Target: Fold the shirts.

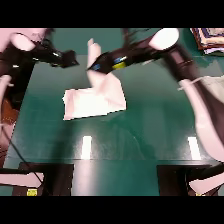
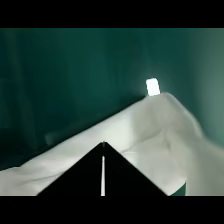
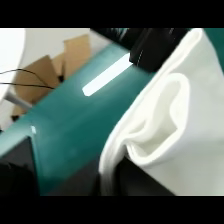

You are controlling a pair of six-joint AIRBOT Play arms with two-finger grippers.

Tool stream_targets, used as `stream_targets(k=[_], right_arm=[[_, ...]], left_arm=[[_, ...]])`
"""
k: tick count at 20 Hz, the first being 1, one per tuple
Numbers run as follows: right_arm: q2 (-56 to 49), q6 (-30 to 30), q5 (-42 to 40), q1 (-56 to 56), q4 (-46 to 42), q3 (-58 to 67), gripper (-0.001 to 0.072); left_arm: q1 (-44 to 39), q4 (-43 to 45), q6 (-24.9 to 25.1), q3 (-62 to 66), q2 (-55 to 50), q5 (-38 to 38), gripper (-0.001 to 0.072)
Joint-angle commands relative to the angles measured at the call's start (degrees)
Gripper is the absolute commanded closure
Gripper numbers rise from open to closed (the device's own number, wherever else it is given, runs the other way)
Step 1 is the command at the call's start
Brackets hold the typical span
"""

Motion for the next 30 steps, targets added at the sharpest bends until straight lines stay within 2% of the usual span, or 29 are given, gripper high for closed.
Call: stream_targets(k=[1,2,4,6,9,12,14,15,17,22,27,30], right_arm=[[-7.7,-6.6,-9.8,8.7,7.4,0.5,0.0251],[-9.4,-6.6,-8.7,9.6,7.9,1.8,0.0223],[-11.2,-6.5,-4.1,9.6,6.7,5.6,0.0227],[-10.2,-4.0,-0.3,7.2,0.4,7.1,0.0228],[-5.1,3.3,3.2,0.1,-13.7,0.7,0.0241],[-0.9,5.9,6.7,-10.2,-17.7,-9.8,0.0241],[-0.1,9.0,8.0,-16.9,-17.6,-15.7,0.0240],[-0.1,10.2,8.2,-19.9,-17.2,-18.3,0.0214],[-0.2,10.5,7.6,-24.5,-15.0,-23.0,0.0089],[-5.5,10.4,8.4,-26.6,-4.6,-25.8,0.0091],[-14.5,10.5,11.2,-19.3,-3.3,-16.2,0.0091],[-20.2,10.5,11.1,-14.9,1.5,-9.7,0.0091]], left_arm=[[8.2,3.2,0.4,0.0,7.4,-1.2,0.0679],[9.8,3.2,0.4,0.0,8.7,-1.4,0.0678],[12.1,3.3,0.4,0.0,10.4,-1.8,0.0678],[12.6,3.5,0.4,0.0,10.9,-3.2,0.0678],[12.5,3.5,2.5,0.0,10.9,-6.1,0.0678],[12.4,3.5,3.4,0.0,10.9,-7.5,0.0678],[12.4,3.4,3.4,0.0,10.9,-7.8,0.0679],[12.4,3.4,3.4,0.0,10.9,-7.8,0.0679],[12.4,3.4,3.4,0.0,10.8,-7.9,0.0679],[12.4,3.4,3.4,0.0,10.8,-7.8,0.0678],[12.4,3.4,3.4,0.0,10.8,-7.9,0.0678],[12.4,3.4,3.4,0.0,10.8,-8.1,0.0678]])
